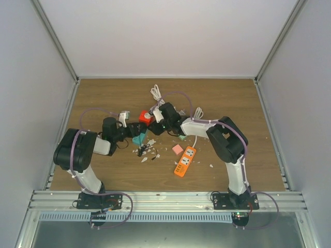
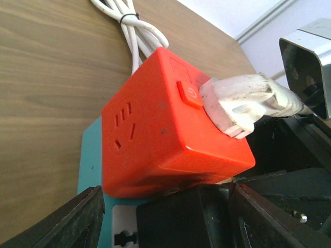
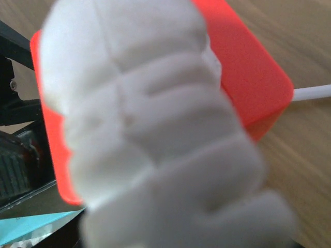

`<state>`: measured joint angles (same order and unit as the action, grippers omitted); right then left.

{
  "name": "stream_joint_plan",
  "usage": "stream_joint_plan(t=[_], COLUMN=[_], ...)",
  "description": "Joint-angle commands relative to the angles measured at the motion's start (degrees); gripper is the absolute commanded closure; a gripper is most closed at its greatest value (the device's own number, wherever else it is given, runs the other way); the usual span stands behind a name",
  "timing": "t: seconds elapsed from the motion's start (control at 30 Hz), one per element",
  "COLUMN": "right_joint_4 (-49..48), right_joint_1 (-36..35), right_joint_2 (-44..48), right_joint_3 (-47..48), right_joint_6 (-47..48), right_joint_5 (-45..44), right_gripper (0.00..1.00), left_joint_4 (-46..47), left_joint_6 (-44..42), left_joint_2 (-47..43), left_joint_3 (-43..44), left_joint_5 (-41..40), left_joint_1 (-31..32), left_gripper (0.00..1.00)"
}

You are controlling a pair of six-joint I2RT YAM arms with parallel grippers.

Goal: Insert the plug

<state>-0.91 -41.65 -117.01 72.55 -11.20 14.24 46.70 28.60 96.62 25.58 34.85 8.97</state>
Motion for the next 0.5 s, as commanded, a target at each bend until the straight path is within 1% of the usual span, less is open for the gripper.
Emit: stream_joint_plan(t=[0.0,0.13,0.23,0.33,0.4,0.47], right_joint_4=[0.5,3.0,5.0,7.3,8.4,9.1], right_joint_1=[1.2,0.9,-0.1,-1.8,-3.0,-3.9], right_joint_2=[-2.9,-1.8,0.8,4.2,6.8,9.9], right_joint_3=[5.5,6.8,6.3,5.1,3.6,0.9], right_joint_6=[5.5,8.9,10.8,12.5,12.9,12.7], right_joint_5=[2.8,8.0,9.1,8.9,8.6,8.4], right_gripper=[0.56,0.56,0.55,0.49,0.45,0.43], left_joint_4=[6.0,6.6,4.9,3.0,1.3,-0.7], left_joint_6=[2.0,1.7,0.3,-0.9,-1.8,-2.8], left_joint_2=[4.1,4.8,2.8,0.0,-2.3,-4.7], left_joint_3=[2.9,3.3,3.5,3.6,3.9,4.4], left_joint_5=[-0.2,-1.7,-4.6,-6.6,-8.0,-8.6], left_joint_1=[0.4,0.4,0.3,0.3,0.3,0.2], left_gripper=[0.32,0.32,0.30,0.26,0.22,0.20])
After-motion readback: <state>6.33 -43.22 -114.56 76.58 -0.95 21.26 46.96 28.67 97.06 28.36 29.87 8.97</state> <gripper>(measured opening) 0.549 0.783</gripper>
